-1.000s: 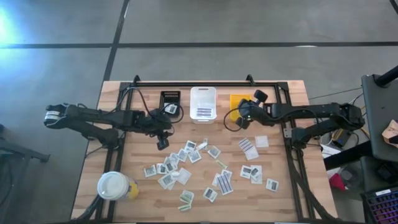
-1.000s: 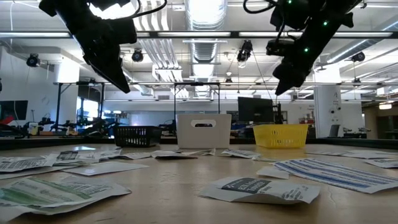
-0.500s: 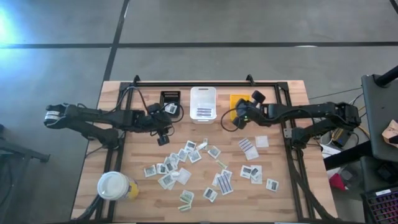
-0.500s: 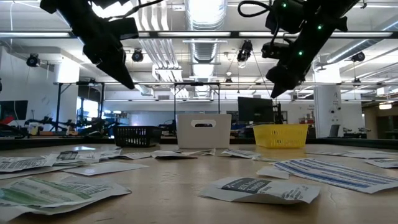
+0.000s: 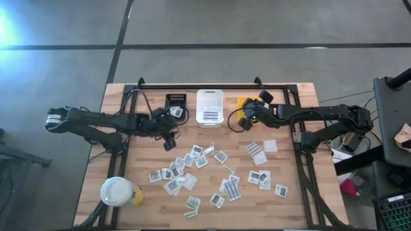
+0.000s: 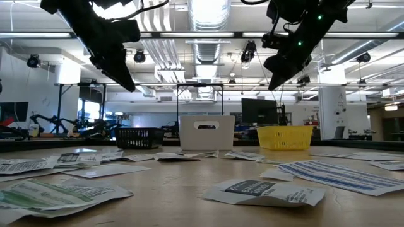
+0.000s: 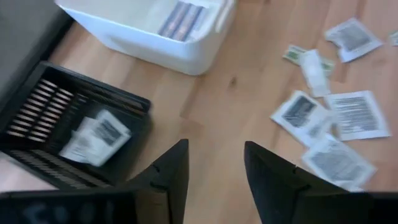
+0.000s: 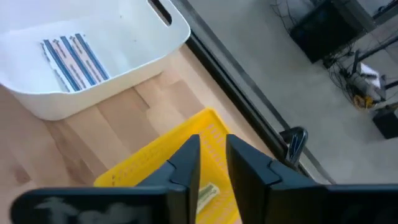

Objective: Pick & Place First Aid Supplies
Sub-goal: Put the towelette pack into the black basket

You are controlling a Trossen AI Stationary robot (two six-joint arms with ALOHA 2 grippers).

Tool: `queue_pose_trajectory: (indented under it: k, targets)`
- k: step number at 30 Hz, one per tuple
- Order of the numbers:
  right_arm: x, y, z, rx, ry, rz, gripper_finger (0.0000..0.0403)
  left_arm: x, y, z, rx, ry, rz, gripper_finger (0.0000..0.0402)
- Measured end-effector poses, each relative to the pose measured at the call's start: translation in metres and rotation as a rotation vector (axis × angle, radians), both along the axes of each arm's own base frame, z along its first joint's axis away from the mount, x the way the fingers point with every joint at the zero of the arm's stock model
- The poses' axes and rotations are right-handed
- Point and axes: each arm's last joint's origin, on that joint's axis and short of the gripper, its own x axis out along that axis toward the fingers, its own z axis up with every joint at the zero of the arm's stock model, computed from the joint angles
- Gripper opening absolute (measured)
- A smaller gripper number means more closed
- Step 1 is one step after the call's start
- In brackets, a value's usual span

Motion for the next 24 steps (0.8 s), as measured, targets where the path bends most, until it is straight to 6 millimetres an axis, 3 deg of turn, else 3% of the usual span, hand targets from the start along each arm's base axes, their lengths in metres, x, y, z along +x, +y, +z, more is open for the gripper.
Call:
queue_pose_trajectory:
  k: [9, 16, 24]
  targets:
    - [-0.002, 0.019, 0.009, 0.221, 0.014, 0.062, 0.0113, 0.004, -0.007, 0.004, -0.219, -0.050, -0.116, 0.0178]
    - [-0.001, 0.043, 0.007, 0.262, 0.040, 0.146, 0.0095, 0.014, -0.015, 0.004, -0.417, -0.098, -0.272, 0.0175]
    - [-0.001, 0.069, 0.007, 0.271, 0.040, 0.235, 0.0070, 0.034, -0.021, -0.009, -0.507, -0.021, -0.358, 0.0175]
